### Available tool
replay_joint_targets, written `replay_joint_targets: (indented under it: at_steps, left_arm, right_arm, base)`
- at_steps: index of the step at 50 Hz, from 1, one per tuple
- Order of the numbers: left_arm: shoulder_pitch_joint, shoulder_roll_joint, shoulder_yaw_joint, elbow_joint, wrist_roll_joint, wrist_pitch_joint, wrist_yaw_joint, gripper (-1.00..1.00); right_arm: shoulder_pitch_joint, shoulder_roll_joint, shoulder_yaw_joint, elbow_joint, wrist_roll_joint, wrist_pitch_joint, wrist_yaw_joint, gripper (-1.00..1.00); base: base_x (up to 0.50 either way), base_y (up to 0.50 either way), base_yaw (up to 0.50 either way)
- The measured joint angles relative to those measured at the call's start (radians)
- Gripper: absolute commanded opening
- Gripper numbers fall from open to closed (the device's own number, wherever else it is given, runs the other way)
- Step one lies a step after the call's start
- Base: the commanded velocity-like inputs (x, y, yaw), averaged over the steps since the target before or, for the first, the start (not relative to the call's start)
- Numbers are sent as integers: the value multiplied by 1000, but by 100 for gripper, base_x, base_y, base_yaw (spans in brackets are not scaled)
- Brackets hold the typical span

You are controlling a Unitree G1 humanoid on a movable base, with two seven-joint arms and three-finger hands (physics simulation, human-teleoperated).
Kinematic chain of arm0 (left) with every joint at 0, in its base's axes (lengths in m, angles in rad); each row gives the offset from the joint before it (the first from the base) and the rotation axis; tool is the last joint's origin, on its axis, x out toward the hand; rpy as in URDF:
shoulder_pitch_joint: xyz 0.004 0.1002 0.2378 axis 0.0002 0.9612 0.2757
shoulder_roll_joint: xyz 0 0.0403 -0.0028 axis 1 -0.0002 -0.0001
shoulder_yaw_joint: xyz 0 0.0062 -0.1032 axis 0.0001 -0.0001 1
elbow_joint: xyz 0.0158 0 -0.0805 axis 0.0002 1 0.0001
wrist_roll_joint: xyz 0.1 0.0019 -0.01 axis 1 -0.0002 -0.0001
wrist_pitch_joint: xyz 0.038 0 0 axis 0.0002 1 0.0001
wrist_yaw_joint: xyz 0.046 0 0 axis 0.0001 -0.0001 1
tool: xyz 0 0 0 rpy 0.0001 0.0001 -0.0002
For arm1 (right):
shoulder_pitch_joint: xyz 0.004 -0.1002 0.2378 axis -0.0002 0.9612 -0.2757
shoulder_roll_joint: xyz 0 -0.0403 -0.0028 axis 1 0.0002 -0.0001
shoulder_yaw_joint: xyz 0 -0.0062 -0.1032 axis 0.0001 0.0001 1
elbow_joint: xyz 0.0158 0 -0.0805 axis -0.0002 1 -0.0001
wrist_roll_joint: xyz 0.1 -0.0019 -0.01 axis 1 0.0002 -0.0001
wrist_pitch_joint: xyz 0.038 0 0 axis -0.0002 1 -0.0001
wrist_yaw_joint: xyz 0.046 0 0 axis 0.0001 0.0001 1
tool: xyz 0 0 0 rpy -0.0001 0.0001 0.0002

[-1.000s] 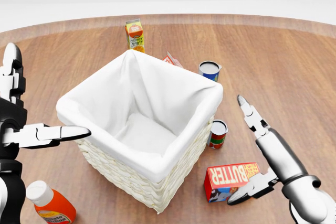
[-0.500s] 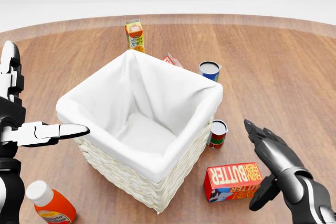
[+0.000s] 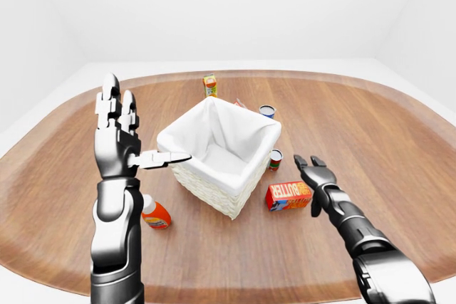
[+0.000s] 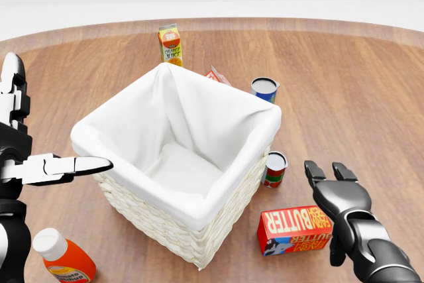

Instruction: Pick up the butter and put it in the basket.

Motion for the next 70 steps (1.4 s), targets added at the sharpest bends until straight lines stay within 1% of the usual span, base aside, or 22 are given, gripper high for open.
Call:
replay_joint_targets:
  at_steps: [7,16,22,27,39,57,58,59,60,61,70]
  left_arm:
    - [0,0,1,0,1,0,0,100]
    - [-1,2,2,-2,0,0,0,100]
    - [-2,3,4,-2,-1,0,0,100]
    - [-2,3,4,-1,0,0,0,100]
    - [-1,3,4,-2,1,0,0,100]
    - [2,3,6,-6,1,0,0,100]
    - [2,3,6,-7,0,0,1,100]
    - [2,3,7,-7,0,0,1,100]
    - [2,3,7,-8,0,0,1,100]
    - [2,3,8,-8,-1,0,1,100]
    - [1,6,12,-7,-4,0,1,100]
  right_arm:
    - [-47,34,14,59,-8,0,15,100]
    - [-104,95,24,81,23,0,86,100]
    - [-124,119,32,95,39,0,115,100]
    - [-128,123,40,100,36,0,139,100]
    - [-107,105,56,91,-24,0,171,100]
    - [-120,118,74,109,-102,0,177,100]
    - [-122,119,74,112,-105,0,179,86]
    - [-125,120,74,115,-107,0,180,-11]
    - [-128,121,74,118,-109,0,183,-64]
    - [-129,121,74,120,-111,0,186,-100]
    - [-128,121,80,140,-120,0,226,-100]
  base:
    - [0,0,0]
    - [0,0,0]
    - [0,0,0]
    - [0,0,0]
    - [0,0,0]
    - [0,0,0]
    - [0,0,0]
    - [0,0,0]
    - [0,0,0]
    - [0,0,0]
    - [0,0,0]
